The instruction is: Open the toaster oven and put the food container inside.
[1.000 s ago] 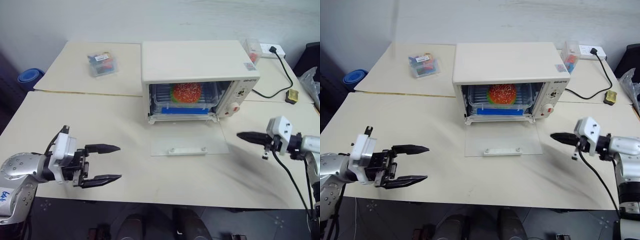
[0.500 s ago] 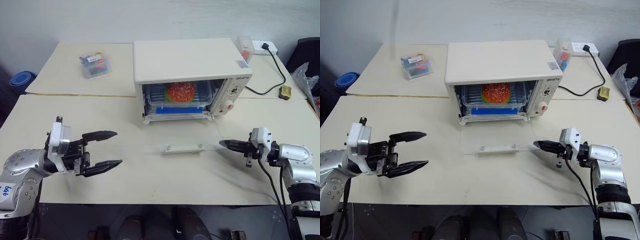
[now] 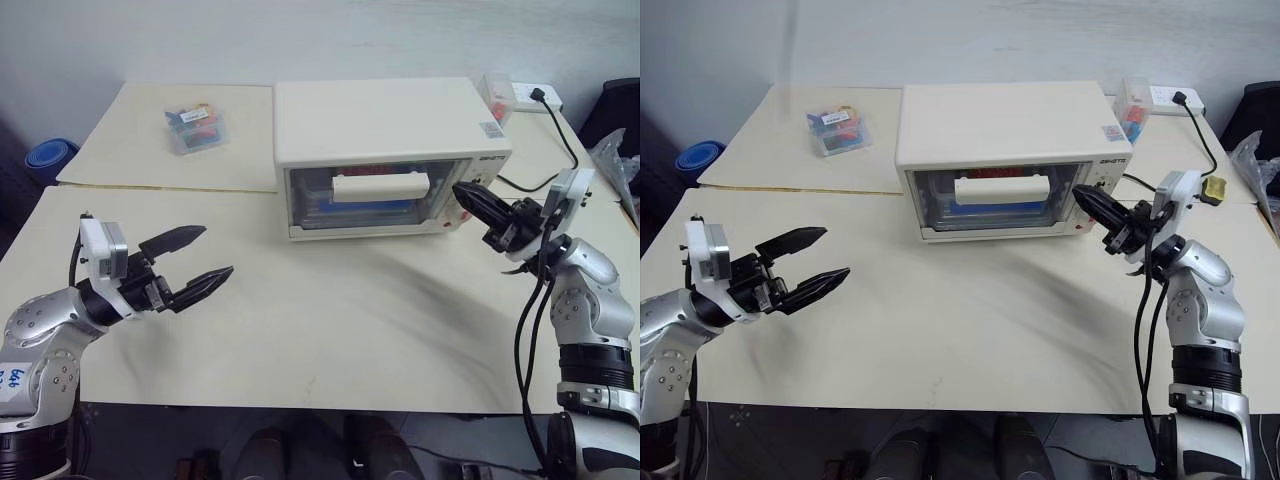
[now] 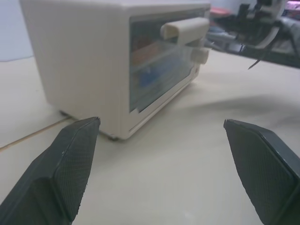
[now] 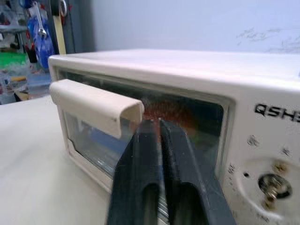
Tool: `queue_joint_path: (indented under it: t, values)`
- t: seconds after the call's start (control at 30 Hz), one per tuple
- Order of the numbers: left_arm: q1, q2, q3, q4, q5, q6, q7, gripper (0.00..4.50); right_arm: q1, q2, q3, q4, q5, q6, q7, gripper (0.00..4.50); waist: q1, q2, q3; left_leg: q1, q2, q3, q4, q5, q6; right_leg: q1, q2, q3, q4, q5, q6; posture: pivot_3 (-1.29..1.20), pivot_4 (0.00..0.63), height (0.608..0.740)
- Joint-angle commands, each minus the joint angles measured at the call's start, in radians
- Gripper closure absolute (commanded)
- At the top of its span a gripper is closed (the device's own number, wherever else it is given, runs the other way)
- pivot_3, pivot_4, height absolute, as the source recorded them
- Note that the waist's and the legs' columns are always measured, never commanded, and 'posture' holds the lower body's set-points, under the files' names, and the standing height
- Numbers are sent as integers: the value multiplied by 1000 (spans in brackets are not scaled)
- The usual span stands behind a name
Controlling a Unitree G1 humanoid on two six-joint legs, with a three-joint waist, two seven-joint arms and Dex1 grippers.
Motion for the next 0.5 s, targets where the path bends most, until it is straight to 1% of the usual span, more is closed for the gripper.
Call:
queue_joint_path:
  t: [0.03,0.17,0.23,0.33,0.43,0.5]
  values:
    - [67,30,25,25,85,-89,-29,0,39,-51,28,-51,-46,-80,116,2992,0,0,0,0,0,0,0,0,0,0,0,0,-1,0,0,0,150,740]
    - [157,41,43,63,169,-195,-46,0,115,-107,73,-47,-112,-202,275,1679,1,0,0,-1,0,0,0,-1,2,0,-1,0,-2,0,0,0,150,740]
    - [184,34,52,85,195,-237,-40,0,176,-136,86,-36,-141,-275,344,992,2,0,0,-1,0,0,0,-1,2,0,-1,0,-3,0,0,0,150,740]
    - [198,21,50,95,216,-275,-23,0,238,-151,81,-17,-157,-343,377,31,1,0,0,0,0,0,0,-1,2,1,-1,-1,-2,0,0,0,150,740]
    - [208,-1,44,90,237,-300,13,0,312,-143,63,-13,-162,-383,374,31,1,0,0,2,0,0,0,-1,2,2,-2,0,-1,0,0,0,150,740]
    - [215,-6,43,85,240,-298,26,0,335,-135,60,-26,-159,-382,350,31,1,0,0,2,0,0,0,-1,2,3,-2,0,0,0,0,0,150,740]
